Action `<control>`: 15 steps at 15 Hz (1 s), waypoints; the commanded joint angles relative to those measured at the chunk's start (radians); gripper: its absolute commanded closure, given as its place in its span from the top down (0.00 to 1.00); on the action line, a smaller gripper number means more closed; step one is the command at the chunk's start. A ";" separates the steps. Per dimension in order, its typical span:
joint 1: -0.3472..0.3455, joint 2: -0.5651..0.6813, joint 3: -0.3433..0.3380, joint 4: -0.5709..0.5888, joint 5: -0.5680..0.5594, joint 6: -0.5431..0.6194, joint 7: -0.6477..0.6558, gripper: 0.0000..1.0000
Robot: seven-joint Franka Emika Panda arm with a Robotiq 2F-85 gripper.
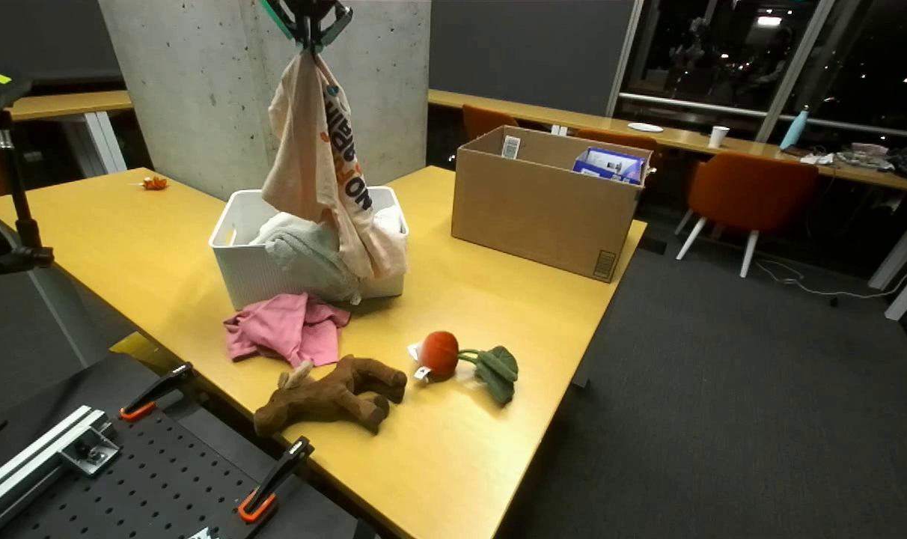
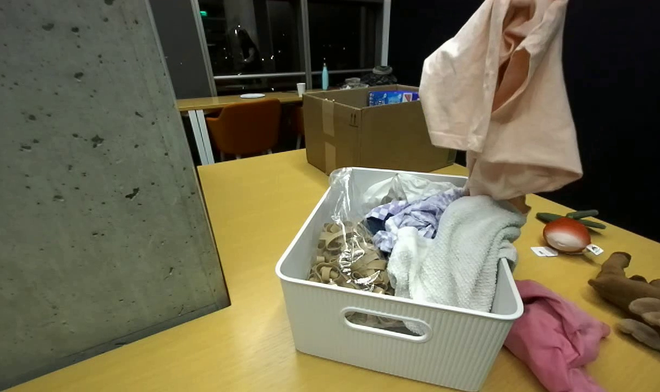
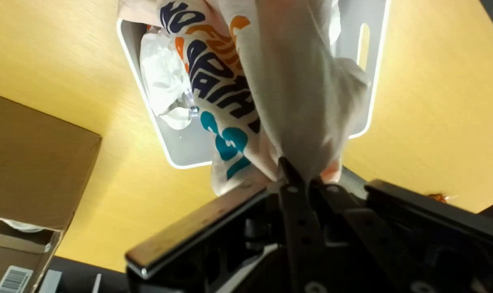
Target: Take the moose and the beet plush toys out of the basket
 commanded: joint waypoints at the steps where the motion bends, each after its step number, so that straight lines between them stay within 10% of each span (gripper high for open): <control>1: -0.041 0.107 0.014 0.034 0.021 -0.019 -0.125 0.01; 9: -0.046 0.393 0.037 0.171 -0.055 -0.071 -0.140 0.01; 10: -0.043 0.412 0.042 0.186 -0.066 -0.076 -0.133 0.23; 15: -0.011 0.391 0.034 0.184 -0.152 -0.101 -0.011 0.58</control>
